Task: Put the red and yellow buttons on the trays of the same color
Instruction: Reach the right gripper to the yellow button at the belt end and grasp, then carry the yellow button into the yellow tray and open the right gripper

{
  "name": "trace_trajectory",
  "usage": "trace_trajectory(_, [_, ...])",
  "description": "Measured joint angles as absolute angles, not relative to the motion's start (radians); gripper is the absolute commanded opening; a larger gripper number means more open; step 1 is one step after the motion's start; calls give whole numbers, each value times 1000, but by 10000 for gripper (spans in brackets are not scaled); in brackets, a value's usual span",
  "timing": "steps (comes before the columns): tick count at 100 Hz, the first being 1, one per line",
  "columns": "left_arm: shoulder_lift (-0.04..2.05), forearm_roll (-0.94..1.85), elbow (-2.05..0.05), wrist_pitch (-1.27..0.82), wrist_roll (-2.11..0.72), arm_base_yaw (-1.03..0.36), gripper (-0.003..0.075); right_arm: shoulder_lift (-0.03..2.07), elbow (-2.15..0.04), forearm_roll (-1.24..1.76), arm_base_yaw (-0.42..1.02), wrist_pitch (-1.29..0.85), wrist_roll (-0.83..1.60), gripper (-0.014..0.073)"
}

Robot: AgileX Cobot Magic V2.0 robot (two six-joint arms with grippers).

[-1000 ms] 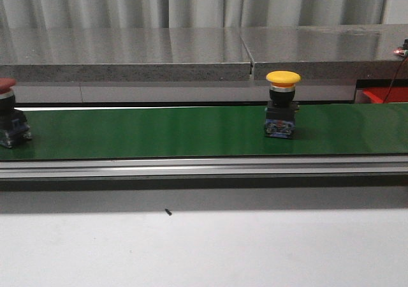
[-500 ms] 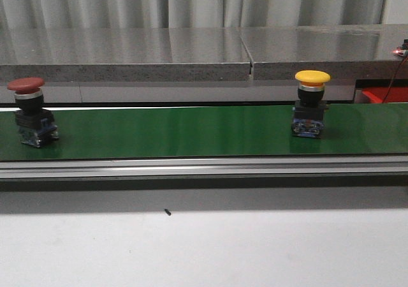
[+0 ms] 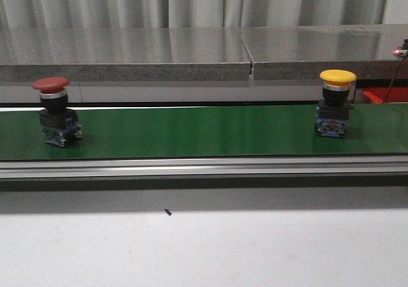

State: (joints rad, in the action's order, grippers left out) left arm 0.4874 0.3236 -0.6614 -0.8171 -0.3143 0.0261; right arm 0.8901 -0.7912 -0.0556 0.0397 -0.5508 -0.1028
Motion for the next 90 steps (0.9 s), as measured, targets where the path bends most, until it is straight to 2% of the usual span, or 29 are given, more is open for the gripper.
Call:
trace_trajectory(44, [487, 324, -661, -817, -314, 24, -20, 1267, -1151, 32, 138, -948, -18, 645])
trace_trajectory(66, [487, 323, -661, -817, -314, 24, -20, 1442, -1290, 40, 139, -1047, -12, 645])
trace_trajectory(90, [487, 323, -661, -817, -314, 24, -20, 1584, -1331, 35, 133, -1043, -12, 645])
